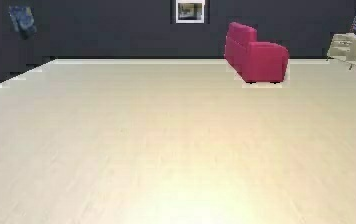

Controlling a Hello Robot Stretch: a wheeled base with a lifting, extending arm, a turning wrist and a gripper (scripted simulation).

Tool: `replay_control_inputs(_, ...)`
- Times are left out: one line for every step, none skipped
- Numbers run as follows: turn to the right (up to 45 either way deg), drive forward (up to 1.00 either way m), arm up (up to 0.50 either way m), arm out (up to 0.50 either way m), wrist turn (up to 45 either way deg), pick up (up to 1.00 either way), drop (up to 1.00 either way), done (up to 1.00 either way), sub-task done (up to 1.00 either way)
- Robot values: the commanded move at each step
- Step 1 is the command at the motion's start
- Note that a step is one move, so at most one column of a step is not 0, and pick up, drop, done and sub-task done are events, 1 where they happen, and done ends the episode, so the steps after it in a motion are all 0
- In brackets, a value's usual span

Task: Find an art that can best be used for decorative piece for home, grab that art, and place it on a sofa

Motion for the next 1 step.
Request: replay_control_inputs(33.0, 0.0, 0.0, 0.0, 0.0, 0.0, 0.0, 0.0, 0.0)
